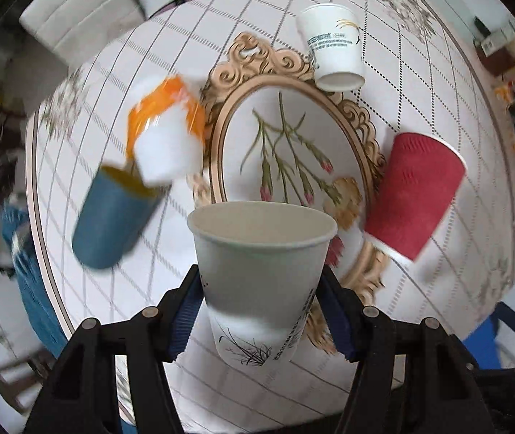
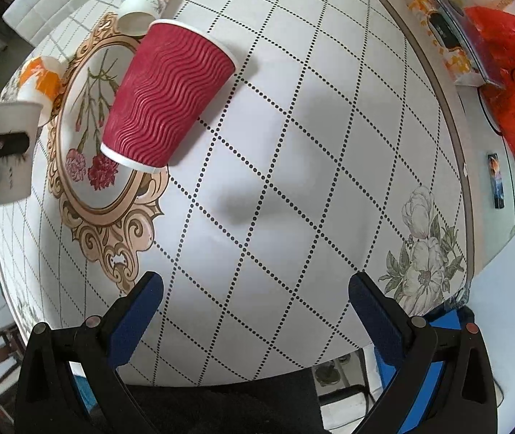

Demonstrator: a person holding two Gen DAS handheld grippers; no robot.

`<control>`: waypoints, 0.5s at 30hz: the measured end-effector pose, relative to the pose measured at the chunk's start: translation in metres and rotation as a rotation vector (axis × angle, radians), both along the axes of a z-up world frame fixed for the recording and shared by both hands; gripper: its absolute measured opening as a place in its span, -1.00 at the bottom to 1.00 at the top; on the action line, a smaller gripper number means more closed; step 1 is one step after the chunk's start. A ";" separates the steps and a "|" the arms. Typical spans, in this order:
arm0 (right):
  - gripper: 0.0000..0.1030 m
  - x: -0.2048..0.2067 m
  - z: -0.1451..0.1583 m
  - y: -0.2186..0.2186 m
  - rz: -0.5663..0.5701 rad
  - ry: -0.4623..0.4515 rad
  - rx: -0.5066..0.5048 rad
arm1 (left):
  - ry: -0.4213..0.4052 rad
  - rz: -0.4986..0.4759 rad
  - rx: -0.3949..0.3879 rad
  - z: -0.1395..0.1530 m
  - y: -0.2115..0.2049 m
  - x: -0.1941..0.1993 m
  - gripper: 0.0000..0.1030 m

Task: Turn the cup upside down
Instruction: 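Lift the white cup upright with the left gripper and set it beside the tray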

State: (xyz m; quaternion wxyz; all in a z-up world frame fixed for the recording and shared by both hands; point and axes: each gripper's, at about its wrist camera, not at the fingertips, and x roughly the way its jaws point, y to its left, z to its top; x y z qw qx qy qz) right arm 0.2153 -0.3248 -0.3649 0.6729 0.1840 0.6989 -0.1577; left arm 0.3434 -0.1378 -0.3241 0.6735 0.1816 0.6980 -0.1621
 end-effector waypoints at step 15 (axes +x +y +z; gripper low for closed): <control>1.00 -0.031 -0.013 -0.009 0.187 -0.005 -0.033 | 0.301 0.436 -0.167 -0.048 0.016 -0.107 0.15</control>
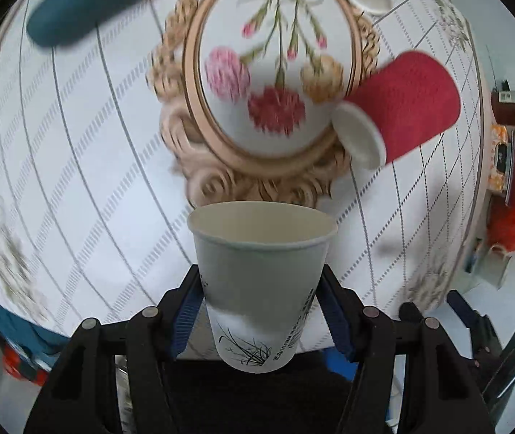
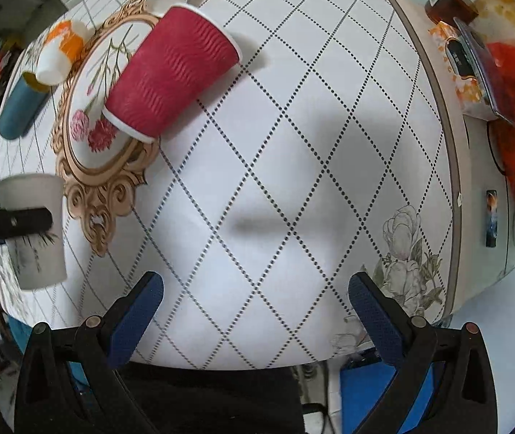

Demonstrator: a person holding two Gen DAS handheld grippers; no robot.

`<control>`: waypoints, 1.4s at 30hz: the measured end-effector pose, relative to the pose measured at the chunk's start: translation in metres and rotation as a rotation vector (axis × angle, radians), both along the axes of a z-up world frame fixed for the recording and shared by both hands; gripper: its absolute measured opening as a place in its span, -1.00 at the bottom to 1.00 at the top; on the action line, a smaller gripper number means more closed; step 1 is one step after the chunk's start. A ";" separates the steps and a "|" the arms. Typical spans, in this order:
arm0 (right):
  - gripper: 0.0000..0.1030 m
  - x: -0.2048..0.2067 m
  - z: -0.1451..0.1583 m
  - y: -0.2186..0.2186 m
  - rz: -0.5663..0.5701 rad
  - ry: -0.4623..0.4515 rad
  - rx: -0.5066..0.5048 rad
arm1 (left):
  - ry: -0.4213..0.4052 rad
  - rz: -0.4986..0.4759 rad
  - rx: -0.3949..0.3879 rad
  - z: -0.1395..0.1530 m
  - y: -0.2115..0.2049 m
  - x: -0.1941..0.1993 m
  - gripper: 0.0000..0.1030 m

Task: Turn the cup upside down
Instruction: 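Lift the white cup upright with the left gripper and set it beside the tray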

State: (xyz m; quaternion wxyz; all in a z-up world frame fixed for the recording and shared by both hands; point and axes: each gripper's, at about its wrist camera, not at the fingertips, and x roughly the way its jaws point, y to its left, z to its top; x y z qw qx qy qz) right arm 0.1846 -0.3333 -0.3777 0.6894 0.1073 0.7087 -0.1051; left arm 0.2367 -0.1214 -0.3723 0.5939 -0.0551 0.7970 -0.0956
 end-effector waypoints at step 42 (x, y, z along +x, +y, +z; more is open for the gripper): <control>1.00 -0.014 -0.022 -0.019 0.021 0.091 -0.018 | -0.031 -0.089 0.006 -0.032 -0.058 -0.039 0.66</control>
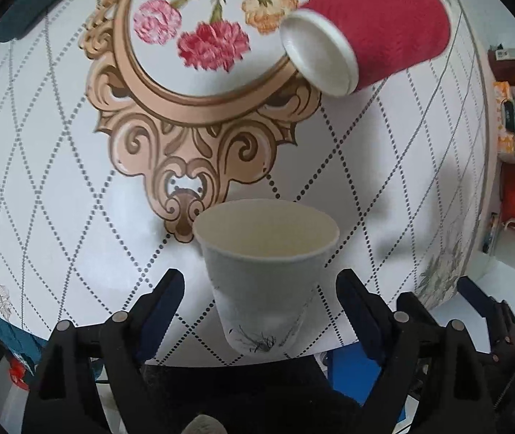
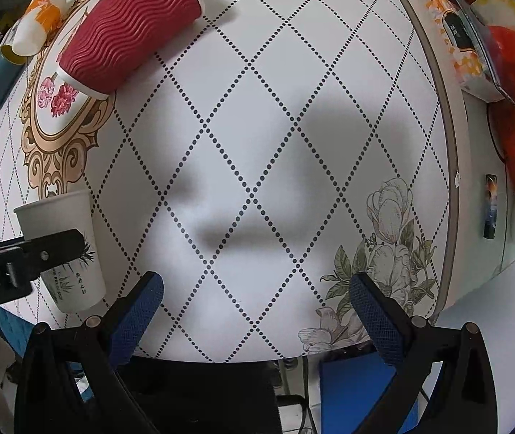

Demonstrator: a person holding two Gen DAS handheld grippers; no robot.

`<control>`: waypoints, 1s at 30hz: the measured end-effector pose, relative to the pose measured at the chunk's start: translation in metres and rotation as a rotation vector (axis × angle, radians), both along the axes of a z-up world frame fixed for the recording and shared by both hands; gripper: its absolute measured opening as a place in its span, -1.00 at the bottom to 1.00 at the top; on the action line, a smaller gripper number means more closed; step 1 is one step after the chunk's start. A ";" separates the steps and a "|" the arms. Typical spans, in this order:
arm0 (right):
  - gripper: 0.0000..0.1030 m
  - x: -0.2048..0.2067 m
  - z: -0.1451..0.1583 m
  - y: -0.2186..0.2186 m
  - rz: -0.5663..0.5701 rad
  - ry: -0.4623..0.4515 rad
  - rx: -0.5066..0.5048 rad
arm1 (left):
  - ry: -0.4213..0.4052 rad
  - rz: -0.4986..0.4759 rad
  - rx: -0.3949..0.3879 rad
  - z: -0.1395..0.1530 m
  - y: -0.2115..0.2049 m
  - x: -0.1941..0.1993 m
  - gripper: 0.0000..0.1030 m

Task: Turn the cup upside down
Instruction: 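Lift the white cup upright with the left gripper and set it beside the tray, then open the left gripper while the right gripper reaches and grasps the white cup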

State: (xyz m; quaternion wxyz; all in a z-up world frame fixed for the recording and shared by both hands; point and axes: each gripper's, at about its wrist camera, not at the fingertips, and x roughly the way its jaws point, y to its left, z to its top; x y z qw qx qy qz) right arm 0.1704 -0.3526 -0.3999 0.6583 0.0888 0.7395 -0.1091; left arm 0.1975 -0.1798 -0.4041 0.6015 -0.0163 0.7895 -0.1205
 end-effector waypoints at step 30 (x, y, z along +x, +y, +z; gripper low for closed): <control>1.00 0.016 0.119 0.111 0.280 -0.122 0.121 | -0.199 0.209 0.107 0.074 0.151 -0.001 0.67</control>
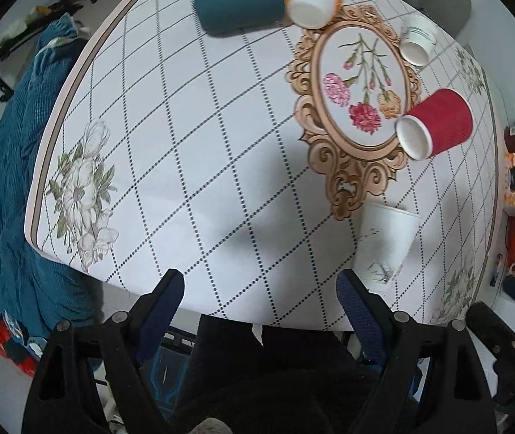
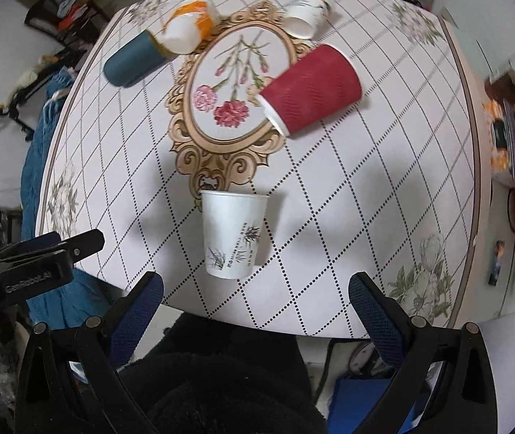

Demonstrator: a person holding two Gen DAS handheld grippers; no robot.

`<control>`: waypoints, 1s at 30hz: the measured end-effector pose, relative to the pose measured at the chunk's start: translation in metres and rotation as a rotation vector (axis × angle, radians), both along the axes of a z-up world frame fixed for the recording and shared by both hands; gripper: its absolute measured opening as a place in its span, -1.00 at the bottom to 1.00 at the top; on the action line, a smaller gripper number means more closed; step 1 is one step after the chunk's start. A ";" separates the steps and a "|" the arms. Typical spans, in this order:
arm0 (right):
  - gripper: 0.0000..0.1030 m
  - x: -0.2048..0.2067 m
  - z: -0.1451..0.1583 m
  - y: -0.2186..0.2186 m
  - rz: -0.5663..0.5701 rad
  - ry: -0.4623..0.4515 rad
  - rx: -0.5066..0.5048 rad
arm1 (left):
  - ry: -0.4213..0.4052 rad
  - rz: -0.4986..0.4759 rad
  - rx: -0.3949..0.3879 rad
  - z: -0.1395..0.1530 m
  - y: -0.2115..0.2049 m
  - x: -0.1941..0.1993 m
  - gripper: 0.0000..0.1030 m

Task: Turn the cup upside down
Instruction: 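Open the left gripper while the right gripper reaches and grasps the white cup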

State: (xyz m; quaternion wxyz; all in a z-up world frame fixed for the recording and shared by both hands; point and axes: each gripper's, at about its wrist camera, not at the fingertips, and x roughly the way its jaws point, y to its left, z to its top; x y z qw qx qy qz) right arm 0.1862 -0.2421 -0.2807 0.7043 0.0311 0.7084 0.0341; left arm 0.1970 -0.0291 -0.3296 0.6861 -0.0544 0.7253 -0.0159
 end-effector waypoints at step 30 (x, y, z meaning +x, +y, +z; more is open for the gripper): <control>1.00 -0.103 -0.091 0.089 2.495 -0.297 -0.882 | 0.033 0.111 0.026 -0.068 0.047 -0.003 0.68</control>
